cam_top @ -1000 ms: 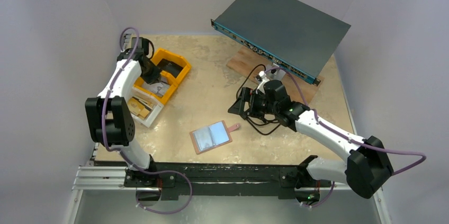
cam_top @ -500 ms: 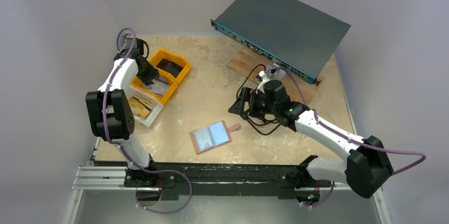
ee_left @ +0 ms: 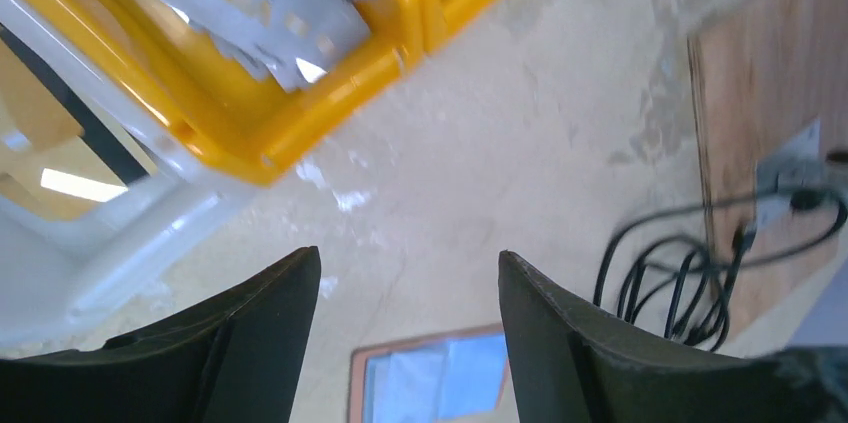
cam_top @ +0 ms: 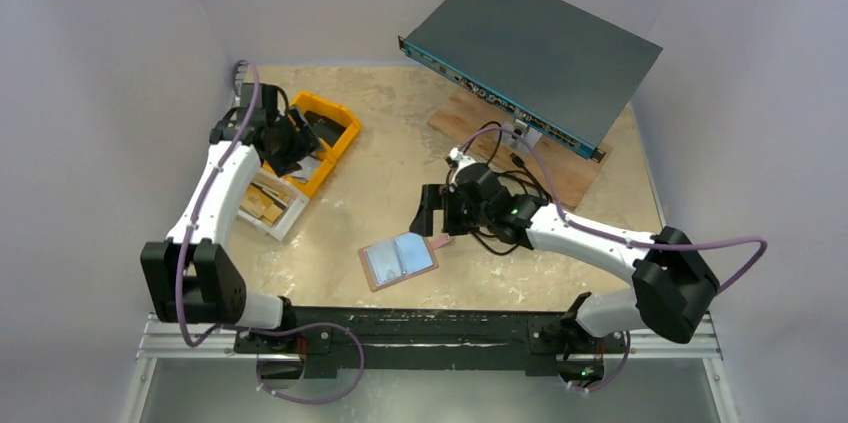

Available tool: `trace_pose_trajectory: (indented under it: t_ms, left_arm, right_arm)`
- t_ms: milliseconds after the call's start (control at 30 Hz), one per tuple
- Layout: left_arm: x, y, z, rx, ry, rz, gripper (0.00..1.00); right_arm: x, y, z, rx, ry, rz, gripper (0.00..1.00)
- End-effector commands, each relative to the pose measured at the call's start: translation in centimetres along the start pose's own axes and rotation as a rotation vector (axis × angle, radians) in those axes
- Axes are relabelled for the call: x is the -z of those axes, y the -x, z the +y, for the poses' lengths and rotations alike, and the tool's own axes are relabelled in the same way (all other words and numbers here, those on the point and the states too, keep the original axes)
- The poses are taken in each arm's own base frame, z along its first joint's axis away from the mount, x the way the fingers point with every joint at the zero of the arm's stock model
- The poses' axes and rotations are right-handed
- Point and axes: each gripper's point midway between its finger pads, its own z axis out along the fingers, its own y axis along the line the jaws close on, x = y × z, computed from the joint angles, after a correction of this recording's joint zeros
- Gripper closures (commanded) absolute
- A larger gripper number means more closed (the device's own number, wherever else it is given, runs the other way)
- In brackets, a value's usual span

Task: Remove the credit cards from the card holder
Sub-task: Place the credit card in the storage box, then remove the credit card from the card holder.

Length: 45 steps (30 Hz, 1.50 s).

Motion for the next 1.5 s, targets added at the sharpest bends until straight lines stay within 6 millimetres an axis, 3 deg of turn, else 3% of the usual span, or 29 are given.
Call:
trace_pose_trajectory:
  t_ms: [0, 167, 400, 633, 833, 967, 1100, 1200, 1467]
  left_arm:
    - [2.0, -5.8, -0.5, -0.148, -0.060, 0.105, 0.34]
    - [3.0, -10.3, 0.9, -0.171, -0.095, 0.165, 0.32]
    - [3.8, -14.2, 3.3, -0.153, -0.121, 0.228, 0.32]
    - [3.4, -16.5, 4.9, -0.140, -0.120, 0.271, 0.33]
    - [3.0, -18.0, 5.3, -0.139, -0.147, 0.312, 0.35]
    - [2.9, -18.9, 4.8, -0.152, -0.170, 0.338, 0.35]
    - [2.7, -19.9, 3.9, -0.183, -0.192, 0.372, 0.36]
    - [2.5, -21.0, 3.0, -0.207, -0.206, 0.398, 0.39]
    - [1.6, -24.2, 0.2, -0.266, -0.261, 0.484, 0.59]
  right_arm:
    - [-0.9, 0.7, 2.2, 0.100, -0.029, -0.053, 0.02]
    - [-3.0, -1.1, 3.7, 0.182, -0.076, -0.003, 0.16]
    - [-6.5, -3.7, 4.8, 0.261, -0.143, 0.068, 0.37]
    - [-9.4, -5.6, 4.5, 0.305, -0.212, 0.138, 0.43]
    - [-10.6, -6.3, 3.0, 0.305, -0.281, 0.164, 0.46]
    - [-10.9, -7.3, 2.6, 0.283, -0.284, 0.198, 0.52]
    - [-11.0, -7.7, 1.8, 0.266, -0.307, 0.205, 0.72]
    - [-11.0, -7.9, 1.2, 0.243, -0.318, 0.209, 0.81]
    - [-10.6, -7.9, 0.8, 0.111, -0.210, 0.217, 0.90]
